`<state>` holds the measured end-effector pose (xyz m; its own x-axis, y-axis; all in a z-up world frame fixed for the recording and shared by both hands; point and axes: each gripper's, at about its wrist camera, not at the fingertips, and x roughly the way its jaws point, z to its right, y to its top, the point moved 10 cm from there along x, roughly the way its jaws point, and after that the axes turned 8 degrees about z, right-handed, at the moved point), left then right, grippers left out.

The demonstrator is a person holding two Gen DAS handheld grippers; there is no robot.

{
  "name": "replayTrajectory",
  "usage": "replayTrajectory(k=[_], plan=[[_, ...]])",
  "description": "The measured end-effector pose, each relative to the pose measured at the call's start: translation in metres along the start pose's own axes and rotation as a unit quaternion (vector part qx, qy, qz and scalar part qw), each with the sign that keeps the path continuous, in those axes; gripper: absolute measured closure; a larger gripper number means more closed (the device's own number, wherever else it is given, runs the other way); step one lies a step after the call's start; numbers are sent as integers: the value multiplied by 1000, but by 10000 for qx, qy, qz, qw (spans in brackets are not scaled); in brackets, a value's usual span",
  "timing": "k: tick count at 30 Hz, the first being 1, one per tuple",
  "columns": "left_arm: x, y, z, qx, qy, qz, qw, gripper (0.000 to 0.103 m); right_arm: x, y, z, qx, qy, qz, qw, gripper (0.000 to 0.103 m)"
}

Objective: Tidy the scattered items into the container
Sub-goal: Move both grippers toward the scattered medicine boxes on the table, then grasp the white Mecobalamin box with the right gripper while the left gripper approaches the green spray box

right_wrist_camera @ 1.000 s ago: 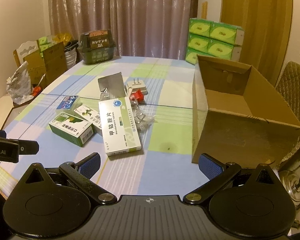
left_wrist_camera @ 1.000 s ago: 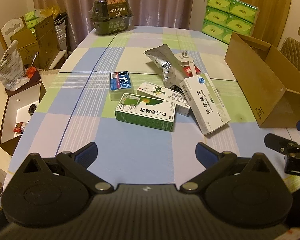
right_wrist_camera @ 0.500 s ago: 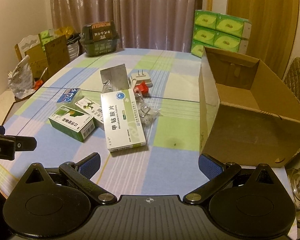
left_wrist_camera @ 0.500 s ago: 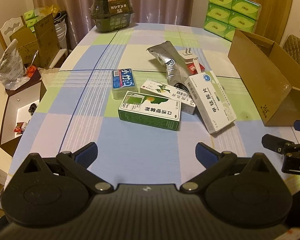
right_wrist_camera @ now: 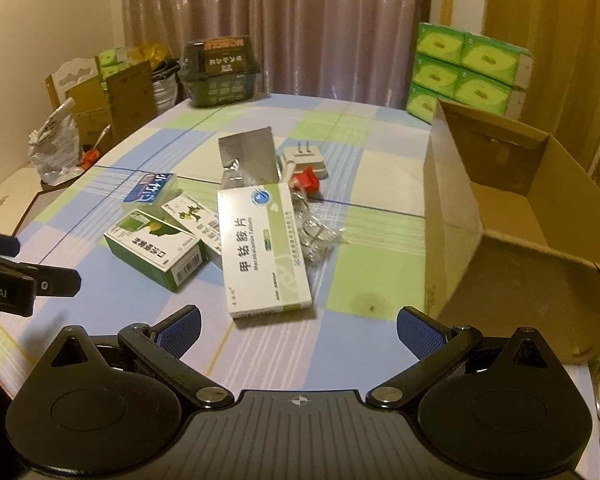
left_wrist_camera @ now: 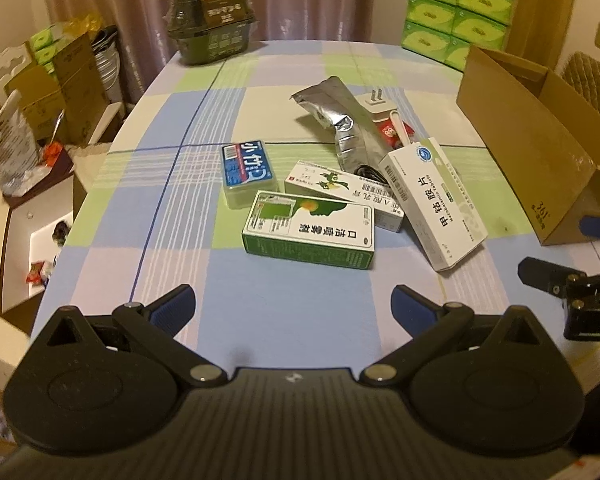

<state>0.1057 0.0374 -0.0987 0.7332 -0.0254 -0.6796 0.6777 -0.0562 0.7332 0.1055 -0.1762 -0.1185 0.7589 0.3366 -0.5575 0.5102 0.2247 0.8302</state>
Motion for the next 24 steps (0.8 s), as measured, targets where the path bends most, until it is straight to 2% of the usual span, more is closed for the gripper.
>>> replayTrajectory(k=[7, 13, 18, 22, 24], plan=[[19, 8, 2, 499, -254, -128, 9983, 1, 19, 9, -6, -191, 132, 56, 9997, 2], [37, 17, 9, 1206, -606, -93, 9908, 1, 41, 17, -10, -359, 239, 61, 9991, 2], [54, 11, 17, 1927, -1141, -93, 9746, 1, 59, 16, -13, -438, 316, -12, 9985, 2], [66, 5, 16, 2538, -1156, -65, 9603, 1, 72, 12, -16, -471, 373, -108, 9981, 2], [73, 3, 13, 2643, -1130, -78, 9578, 1, 77, 10, -18, -498, 385, -146, 9979, 5]])
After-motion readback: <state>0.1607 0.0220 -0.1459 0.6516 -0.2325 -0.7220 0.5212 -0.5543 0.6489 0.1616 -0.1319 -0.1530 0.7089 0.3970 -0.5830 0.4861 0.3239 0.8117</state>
